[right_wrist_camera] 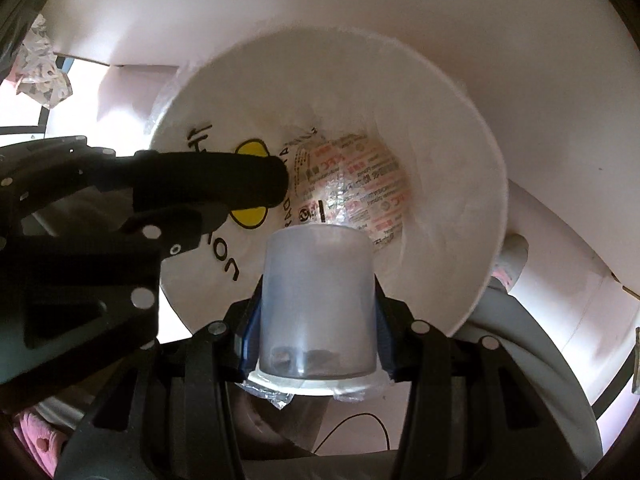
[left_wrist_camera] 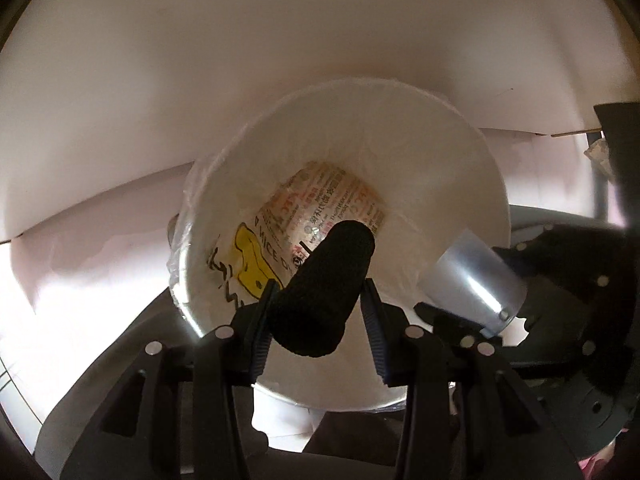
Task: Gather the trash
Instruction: 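Open both tools to drop the black tube and clear cup into the bin, then move both empty tools back over the bed toward the remaining items, then grasp the white milk carton with the left tool while the right tool grasps the green brick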
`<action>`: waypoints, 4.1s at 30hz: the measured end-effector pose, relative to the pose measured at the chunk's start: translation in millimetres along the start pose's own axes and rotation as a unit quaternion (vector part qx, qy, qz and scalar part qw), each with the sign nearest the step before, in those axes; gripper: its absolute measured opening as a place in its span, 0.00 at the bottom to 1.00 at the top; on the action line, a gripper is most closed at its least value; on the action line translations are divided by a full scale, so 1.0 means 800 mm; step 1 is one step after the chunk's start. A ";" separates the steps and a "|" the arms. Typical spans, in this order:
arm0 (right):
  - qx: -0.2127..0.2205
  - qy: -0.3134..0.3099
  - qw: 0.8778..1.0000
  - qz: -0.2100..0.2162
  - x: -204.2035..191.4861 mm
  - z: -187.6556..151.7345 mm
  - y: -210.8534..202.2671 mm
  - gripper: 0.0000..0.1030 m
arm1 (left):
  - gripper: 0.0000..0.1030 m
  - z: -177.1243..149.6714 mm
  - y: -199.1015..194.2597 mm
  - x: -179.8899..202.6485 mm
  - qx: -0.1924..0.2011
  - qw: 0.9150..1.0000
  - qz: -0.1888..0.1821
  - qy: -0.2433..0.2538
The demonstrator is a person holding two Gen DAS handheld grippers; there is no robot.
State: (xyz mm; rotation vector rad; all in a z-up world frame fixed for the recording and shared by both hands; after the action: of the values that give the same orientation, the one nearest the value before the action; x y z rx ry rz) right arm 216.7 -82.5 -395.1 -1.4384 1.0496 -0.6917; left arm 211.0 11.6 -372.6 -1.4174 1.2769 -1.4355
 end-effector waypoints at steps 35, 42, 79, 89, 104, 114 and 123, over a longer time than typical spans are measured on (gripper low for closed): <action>0.085 -0.029 0.996 -0.026 -0.010 -0.074 -0.113 0.58 | 0.61 -0.054 -0.101 0.017 0.073 0.996 0.034 0.024; 0.162 -0.039 0.985 -0.035 -0.005 -0.104 -0.208 0.58 | 0.66 -0.067 -0.186 0.041 0.147 0.986 0.059 0.058; 0.449 -0.027 0.887 -0.100 0.045 -0.072 -0.545 0.78 | 0.90 0.018 -0.463 0.105 0.396 0.905 0.135 0.073; 0.434 -0.036 0.896 -0.092 0.073 -0.005 -0.547 0.78 | 0.90 0.091 -0.448 0.088 0.372 0.918 0.128 0.053; 0.392 -0.042 0.915 -0.089 0.118 0.116 -0.511 0.78 | 0.90 0.205 -0.389 0.052 0.314 0.941 0.122 0.036; 0.340 -0.054 0.935 -0.088 0.143 0.202 -0.462 0.78 | 0.90 0.268 -0.363 0.033 0.303 0.946 0.116 0.018; 0.315 -0.071 0.941 -0.098 0.143 0.275 -0.424 0.78 | 0.89 0.308 -0.343 0.018 0.299 0.947 0.115 0.007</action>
State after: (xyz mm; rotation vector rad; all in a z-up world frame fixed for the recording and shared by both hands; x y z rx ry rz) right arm 530.3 -110.4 -117.0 -1.0131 0.4998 -0.9489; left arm 489.5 25.2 -130.3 -0.8233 0.8662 -1.4993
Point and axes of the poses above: each gripper's, at about its wrist camera, not at the fingertips, and y roughly the way its jaws point, x to its right, z to its top, the point moved 2 cm from there along y, roughly the way its jaws point, and after that the axes turned 5 degrees about -z, right-handed, at the moved point
